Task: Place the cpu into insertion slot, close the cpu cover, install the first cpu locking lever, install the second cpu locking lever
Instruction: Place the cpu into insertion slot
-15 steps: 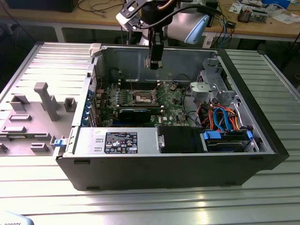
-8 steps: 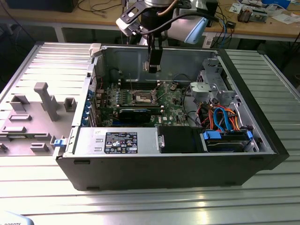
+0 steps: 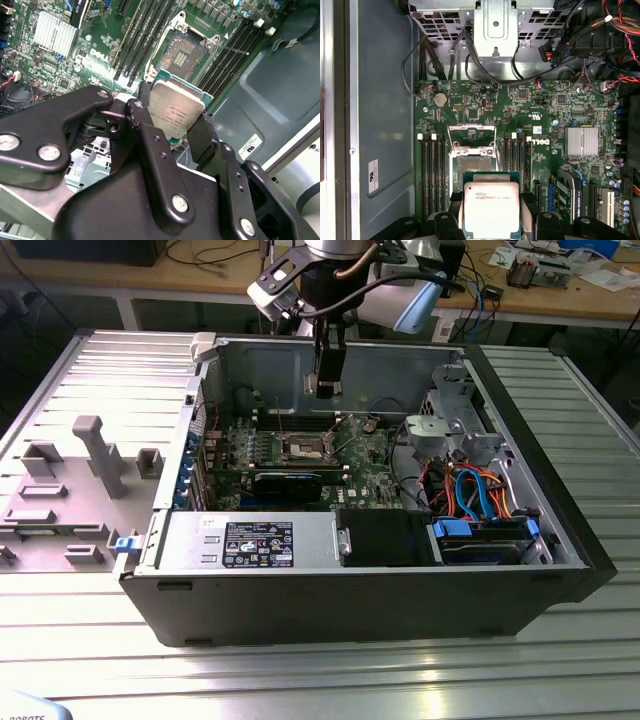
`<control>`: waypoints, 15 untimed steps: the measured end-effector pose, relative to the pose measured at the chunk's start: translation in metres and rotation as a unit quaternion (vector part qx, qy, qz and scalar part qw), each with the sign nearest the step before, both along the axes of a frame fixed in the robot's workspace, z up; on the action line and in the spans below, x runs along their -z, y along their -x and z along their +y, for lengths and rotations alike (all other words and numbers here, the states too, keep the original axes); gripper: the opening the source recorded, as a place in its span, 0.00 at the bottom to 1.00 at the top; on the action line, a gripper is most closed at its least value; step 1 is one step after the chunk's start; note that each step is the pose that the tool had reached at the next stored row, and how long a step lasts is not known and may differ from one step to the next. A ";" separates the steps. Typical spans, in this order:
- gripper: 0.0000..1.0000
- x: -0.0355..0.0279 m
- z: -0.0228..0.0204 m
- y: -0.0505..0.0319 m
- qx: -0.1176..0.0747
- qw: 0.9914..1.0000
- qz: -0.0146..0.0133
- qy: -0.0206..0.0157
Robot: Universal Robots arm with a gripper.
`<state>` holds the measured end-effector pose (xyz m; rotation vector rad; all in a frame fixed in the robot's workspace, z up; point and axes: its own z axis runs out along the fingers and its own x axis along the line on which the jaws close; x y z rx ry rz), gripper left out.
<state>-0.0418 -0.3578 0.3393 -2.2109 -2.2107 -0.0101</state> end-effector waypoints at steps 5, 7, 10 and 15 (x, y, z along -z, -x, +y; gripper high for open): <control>0.54 0.0000 0.0000 0.0000 0.000 1.000 0.000 0.000; 0.54 0.0002 0.0000 0.0000 0.000 1.000 0.000 0.000; 0.54 0.0035 0.0002 0.0003 0.000 1.000 0.000 0.000; 0.54 0.0133 0.0006 0.0006 0.000 1.000 0.000 0.000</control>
